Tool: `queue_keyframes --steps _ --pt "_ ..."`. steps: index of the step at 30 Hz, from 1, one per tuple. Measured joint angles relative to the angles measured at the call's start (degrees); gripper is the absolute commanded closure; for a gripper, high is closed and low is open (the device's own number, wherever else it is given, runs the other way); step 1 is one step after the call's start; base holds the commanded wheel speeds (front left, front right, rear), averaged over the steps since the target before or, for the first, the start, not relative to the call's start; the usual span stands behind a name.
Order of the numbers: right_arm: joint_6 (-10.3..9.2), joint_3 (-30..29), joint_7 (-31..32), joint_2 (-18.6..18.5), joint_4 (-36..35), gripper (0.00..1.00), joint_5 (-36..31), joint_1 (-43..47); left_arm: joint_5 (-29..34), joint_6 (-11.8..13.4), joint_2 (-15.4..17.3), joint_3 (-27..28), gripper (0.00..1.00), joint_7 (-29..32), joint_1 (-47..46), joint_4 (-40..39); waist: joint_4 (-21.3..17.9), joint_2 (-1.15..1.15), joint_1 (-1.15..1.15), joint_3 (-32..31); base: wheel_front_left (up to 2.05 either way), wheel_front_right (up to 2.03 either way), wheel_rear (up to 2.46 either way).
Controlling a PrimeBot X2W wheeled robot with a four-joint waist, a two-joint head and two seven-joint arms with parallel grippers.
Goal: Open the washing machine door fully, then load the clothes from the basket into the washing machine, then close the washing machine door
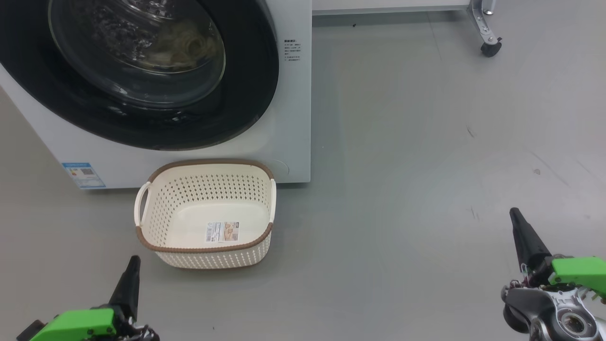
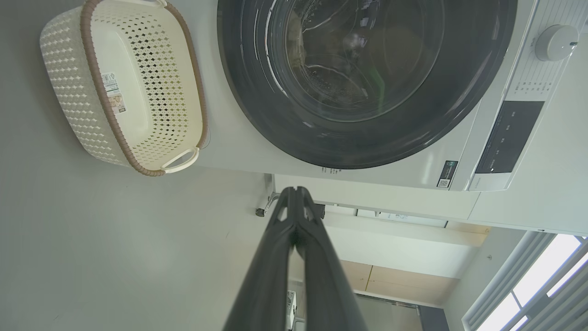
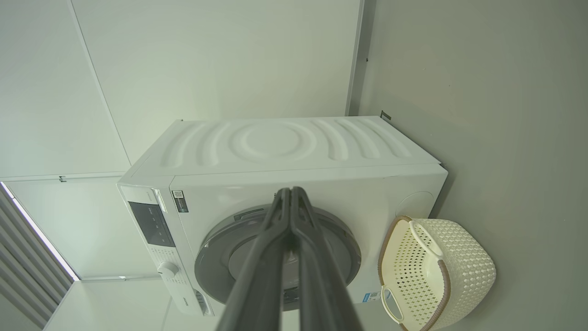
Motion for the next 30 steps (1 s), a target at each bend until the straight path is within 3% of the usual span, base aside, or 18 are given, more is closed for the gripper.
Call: queue_keyframes --steps 30 --pt "0.00 0.0 0.0 0.0 -0.1 1.00 0.0 0.0 0.0 0.0 -0.1 0.2 1.00 0.4 0.0 0.0 0.0 0.00 0.00 0.0 0.00 0.00 0.00"
